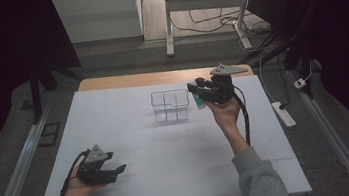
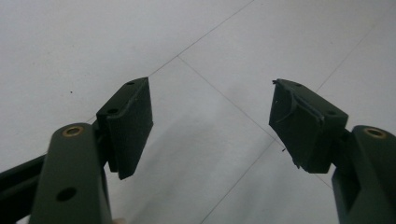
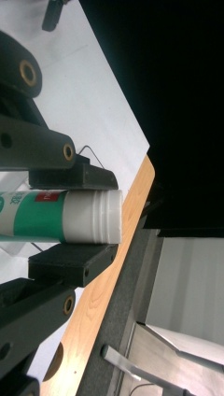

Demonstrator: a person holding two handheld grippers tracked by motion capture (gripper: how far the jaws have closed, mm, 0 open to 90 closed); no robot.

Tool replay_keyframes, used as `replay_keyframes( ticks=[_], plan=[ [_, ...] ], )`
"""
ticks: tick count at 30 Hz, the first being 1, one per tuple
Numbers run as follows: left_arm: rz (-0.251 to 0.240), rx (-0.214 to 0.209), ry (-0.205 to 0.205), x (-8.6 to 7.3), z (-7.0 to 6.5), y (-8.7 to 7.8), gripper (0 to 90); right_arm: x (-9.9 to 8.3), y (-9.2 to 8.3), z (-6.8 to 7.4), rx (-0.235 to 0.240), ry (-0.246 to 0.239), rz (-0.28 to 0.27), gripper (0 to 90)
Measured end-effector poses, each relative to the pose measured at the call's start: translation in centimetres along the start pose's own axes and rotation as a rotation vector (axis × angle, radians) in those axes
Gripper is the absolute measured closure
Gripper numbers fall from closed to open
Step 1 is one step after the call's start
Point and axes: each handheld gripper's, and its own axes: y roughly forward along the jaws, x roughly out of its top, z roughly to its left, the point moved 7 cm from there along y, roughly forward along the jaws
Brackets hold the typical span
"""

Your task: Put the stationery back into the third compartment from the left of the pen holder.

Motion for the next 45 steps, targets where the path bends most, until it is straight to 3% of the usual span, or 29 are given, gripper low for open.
replay_keyframes(
  ticks=[26, 45],
  plan=[
    [0.009, -0.005, 0.002, -0.1, 0.1, 0.1, 29.6, 1.0, 4.7, 0.0, 0.011, 0.044, -0.001, 63.7],
    [0.009, -0.007, 0.005, -0.1, 0.1, 0.0, 29.4, -0.1, 7.8, -1.9, -0.026, 0.095, -0.004, 63.5]
  ],
)
